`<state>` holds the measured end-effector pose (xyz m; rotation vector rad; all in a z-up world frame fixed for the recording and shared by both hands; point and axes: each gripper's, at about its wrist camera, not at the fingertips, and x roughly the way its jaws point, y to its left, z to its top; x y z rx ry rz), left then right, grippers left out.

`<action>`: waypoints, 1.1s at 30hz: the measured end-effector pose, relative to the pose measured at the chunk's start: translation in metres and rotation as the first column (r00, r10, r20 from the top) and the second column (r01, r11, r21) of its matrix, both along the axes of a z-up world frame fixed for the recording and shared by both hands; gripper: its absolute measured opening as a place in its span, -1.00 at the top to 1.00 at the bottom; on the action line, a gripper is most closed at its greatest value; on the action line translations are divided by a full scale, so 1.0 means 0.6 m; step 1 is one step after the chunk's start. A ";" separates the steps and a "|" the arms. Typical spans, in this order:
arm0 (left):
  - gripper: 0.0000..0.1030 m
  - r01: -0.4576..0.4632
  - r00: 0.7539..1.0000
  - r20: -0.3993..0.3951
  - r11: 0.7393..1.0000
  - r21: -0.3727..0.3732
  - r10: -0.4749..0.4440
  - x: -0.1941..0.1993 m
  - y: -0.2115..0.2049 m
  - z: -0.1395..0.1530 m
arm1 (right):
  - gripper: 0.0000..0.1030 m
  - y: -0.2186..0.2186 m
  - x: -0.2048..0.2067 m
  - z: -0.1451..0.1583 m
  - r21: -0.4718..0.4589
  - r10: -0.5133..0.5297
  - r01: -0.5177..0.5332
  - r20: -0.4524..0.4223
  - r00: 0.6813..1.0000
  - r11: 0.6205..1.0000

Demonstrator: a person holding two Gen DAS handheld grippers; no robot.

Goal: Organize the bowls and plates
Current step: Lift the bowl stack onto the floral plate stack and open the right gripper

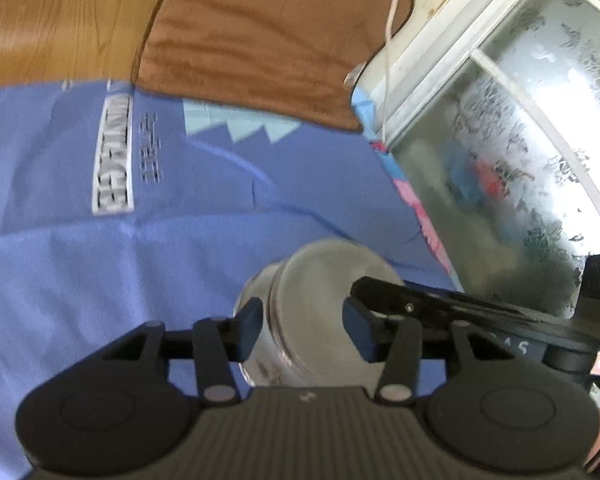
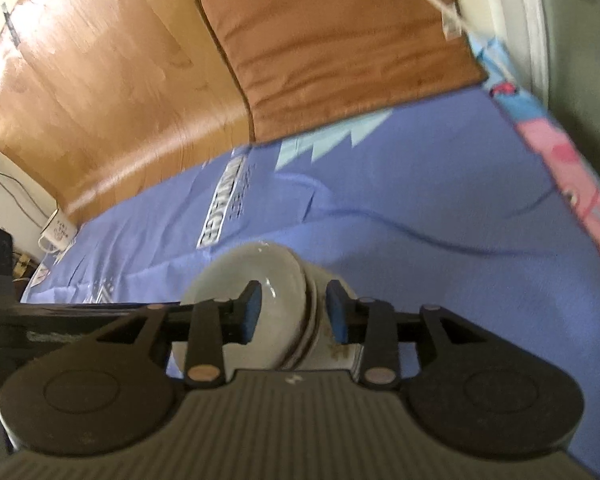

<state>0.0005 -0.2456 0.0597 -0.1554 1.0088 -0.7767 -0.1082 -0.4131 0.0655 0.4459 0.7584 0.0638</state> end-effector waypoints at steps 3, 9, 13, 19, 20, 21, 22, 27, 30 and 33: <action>0.04 -0.014 0.998 0.061 1.000 -0.005 0.014 -0.006 0.012 0.019 | 0.23 0.007 -0.012 0.011 -0.063 -0.018 0.022 0.058 0.998 0.998; -0.07 -0.055 0.978 0.201 0.998 0.040 0.046 -0.029 0.034 0.031 | 0.13 0.028 -0.066 0.030 -0.186 -0.066 0.111 0.235 0.970 0.976; -0.15 -0.079 0.956 0.289 0.994 0.076 0.054 -0.055 0.061 0.028 | -0.05 0.055 -0.136 0.027 -0.223 -0.142 0.245 0.398 0.906 0.943; -0.26 -0.130 0.921 0.383 0.984 0.121 0.075 -0.098 0.103 0.015 | -0.79 0.117 -0.208 -0.017 -0.231 -0.251 0.403 0.492 0.834 0.886; -0.31 -0.137 0.917 0.391 0.982 0.128 0.077 -0.103 0.108 0.012 | -0.90 0.120 -0.214 -0.024 -0.205 -0.274 0.416 0.491 0.827 0.886; -0.34 -0.143 0.914 0.398 0.980 0.135 0.079 -0.109 0.115 0.008 | -0.93 0.123 -0.220 -0.032 -0.168 -0.304 0.428 0.484 0.820 0.888; -0.39 -0.148 0.911 0.405 0.979 0.140 0.080 -0.116 0.121 0.004 | -1.00 0.128 -0.221 -0.036 -0.139 -0.331 0.439 0.471 0.818 0.888; -0.59 -0.169 0.894 0.441 0.972 0.163 0.081 -0.148 0.148 -0.011 | -1.00 0.135 -0.220 -0.051 -0.020 -0.405 0.434 0.321 0.856 0.901; -0.61 -0.184 0.886 0.456 0.968 0.168 0.089 -0.163 0.166 -0.018 | -1.00 0.151 -0.223 -0.053 -0.016 -0.427 0.451 0.289 0.857 0.893; -0.89 -0.194 0.882 0.460 0.968 0.158 0.102 -0.171 0.185 -0.018 | -1.00 0.174 -0.219 -0.051 -0.055 -0.417 0.447 0.272 0.867 0.893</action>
